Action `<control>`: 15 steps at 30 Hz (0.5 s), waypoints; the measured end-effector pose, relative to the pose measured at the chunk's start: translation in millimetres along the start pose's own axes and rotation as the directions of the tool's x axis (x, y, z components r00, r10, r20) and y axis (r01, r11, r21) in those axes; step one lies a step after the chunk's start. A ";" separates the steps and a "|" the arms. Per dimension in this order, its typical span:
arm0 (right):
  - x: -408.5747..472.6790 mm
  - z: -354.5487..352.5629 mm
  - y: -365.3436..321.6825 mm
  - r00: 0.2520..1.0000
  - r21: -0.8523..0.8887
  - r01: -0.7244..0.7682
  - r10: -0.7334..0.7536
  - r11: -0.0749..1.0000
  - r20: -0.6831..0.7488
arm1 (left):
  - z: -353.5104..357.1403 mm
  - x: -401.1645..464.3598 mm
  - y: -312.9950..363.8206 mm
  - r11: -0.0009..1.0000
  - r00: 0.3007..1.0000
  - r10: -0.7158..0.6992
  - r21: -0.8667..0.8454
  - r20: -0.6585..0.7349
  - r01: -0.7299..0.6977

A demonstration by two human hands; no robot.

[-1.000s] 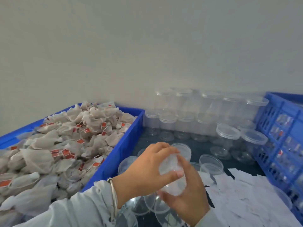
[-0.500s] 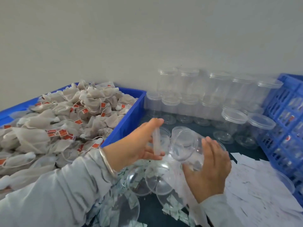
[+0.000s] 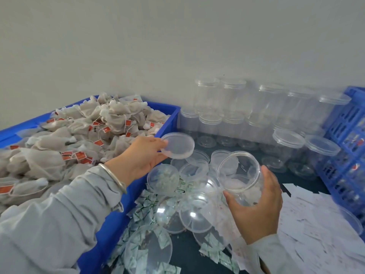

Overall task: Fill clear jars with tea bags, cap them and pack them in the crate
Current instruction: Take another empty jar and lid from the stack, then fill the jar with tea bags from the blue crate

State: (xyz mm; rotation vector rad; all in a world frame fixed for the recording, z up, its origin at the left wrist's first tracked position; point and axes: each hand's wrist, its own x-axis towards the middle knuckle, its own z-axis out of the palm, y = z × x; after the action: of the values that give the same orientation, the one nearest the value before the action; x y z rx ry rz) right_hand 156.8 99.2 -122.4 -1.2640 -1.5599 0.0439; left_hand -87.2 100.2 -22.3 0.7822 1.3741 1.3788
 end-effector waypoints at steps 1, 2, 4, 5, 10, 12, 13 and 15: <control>-0.1 -0.6 -0.8 1.000 0.003 -0.009 0.009 1.000 0.008 | 0.5 1.5 -1.9 0.996 0.999 0.025 0.089 -0.022 -0.023; 0.0 -1.0 -1.9 1.000 0.007 -0.013 0.013 1.000 0.013 | 1.1 2.7 -2.5 0.986 0.998 0.042 0.160 -0.040 -0.035; 0.4 -1.6 -3.9 1.000 0.017 -0.005 0.004 1.000 0.018 | 1.5 5.6 -1.9 0.975 0.997 0.053 0.216 -0.053 -0.040; 0.5 -1.8 -4.9 1.000 0.022 0.002 -0.002 1.000 0.020 | 0.3 6.2 -1.2 0.976 0.996 0.063 0.212 -0.058 -0.049; -0.7 -2.4 -8.7 0.998 0.058 -0.003 0.000 0.998 0.058 | -20.9 4.2 20.1 0.980 0.977 0.191 0.069 -0.098 -0.185; -2.4 -2.5 -10.1 0.997 0.100 -0.003 -0.004 0.995 0.074 | -39.1 8.2 32.9 0.964 0.938 0.267 0.070 -0.220 -0.258; -3.3 -2.5 -11.9 0.997 0.123 -0.003 -0.007 0.992 0.080 | -50.3 11.3 37.7 0.954 0.909 0.301 0.101 -0.289 -0.284; -5.5 -1.7 -16.4 0.997 0.167 -0.004 -0.008 0.986 0.071 | -74.5 18.7 41.6 0.920 0.838 0.370 0.282 -0.401 -0.271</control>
State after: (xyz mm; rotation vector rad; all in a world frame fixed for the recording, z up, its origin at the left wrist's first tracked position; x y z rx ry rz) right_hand 146.2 87.1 -115.7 -1.1396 -1.5844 0.2163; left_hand -170.7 99.4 3.4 0.9054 1.8367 1.7749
